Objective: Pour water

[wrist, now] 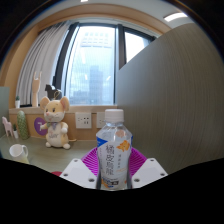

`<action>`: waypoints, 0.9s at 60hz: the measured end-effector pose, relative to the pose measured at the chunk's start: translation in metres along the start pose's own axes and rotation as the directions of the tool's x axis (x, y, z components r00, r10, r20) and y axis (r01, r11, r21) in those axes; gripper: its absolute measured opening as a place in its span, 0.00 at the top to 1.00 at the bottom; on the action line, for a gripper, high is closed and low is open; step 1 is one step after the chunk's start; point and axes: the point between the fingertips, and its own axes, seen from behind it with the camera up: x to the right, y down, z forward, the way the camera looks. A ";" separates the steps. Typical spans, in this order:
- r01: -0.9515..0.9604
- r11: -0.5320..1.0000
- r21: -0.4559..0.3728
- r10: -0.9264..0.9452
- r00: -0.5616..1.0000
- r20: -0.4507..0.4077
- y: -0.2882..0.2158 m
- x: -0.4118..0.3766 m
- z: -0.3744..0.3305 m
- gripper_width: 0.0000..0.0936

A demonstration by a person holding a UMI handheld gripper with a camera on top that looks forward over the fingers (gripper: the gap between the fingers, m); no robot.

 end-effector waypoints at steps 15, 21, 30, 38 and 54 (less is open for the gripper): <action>0.201 0.979 0.023 -0.201 0.980 -0.002 -0.034 -0.023 0.000 0.63; 0.466 0.880 0.093 -0.467 0.884 -0.011 -0.067 -0.047 0.005 0.64; 0.800 0.578 0.161 -0.806 0.591 -0.043 -0.086 -0.087 0.015 0.64; 0.946 0.213 0.243 -0.958 0.252 -0.140 -0.113 -0.114 0.012 0.64; 0.851 -0.451 0.267 -0.864 -0.341 -0.371 -0.134 -0.128 -0.008 0.63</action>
